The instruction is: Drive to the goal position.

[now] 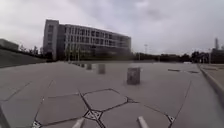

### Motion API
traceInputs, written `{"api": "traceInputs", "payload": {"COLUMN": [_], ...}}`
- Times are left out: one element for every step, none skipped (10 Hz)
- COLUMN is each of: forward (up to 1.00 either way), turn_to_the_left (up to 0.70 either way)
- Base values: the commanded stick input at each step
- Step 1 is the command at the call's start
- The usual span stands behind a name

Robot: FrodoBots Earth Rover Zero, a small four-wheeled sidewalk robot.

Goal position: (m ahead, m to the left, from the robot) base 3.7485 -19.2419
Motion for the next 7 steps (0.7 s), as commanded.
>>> {"api": "traceInputs", "payload": {"forward": [0.45,0.45,0.45,0.45,0.39,0.0,0.0], "turn_to_the_left": [-0.27,-0.27,-0.27,-0.27,-0.26,-0.15,0.0]}}
